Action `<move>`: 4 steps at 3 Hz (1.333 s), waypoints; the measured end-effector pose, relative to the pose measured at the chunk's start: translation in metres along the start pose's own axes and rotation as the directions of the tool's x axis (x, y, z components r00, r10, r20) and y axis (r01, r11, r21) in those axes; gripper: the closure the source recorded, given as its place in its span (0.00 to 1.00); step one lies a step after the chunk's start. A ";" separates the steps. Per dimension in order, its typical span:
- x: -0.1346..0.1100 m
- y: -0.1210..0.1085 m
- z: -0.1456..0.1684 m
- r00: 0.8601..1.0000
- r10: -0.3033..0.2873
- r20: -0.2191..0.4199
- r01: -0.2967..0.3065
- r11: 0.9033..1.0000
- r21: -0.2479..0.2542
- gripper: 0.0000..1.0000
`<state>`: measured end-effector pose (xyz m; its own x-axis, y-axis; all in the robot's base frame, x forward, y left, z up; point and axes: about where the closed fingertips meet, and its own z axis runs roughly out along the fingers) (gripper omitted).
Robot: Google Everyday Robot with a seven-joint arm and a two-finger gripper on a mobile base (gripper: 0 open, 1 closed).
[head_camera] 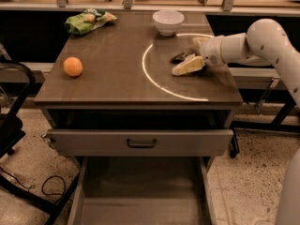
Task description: Move rxbar chocolate near orange
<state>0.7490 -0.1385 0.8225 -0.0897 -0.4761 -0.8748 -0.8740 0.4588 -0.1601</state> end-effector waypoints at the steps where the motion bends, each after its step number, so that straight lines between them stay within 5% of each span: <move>1: -0.003 0.001 -0.002 1.000 0.007 -0.002 -0.007 1.000 -0.005 0.17; 4: -0.010 0.000 -0.006 1.000 0.007 -0.002 -0.007 1.000 -0.005 1.00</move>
Offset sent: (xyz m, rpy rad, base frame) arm -0.0019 0.0002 0.0023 0.0024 0.0087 0.0005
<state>0.7470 -0.1379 0.8336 -0.0971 -0.4740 -0.8751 -0.8758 0.4583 -0.1511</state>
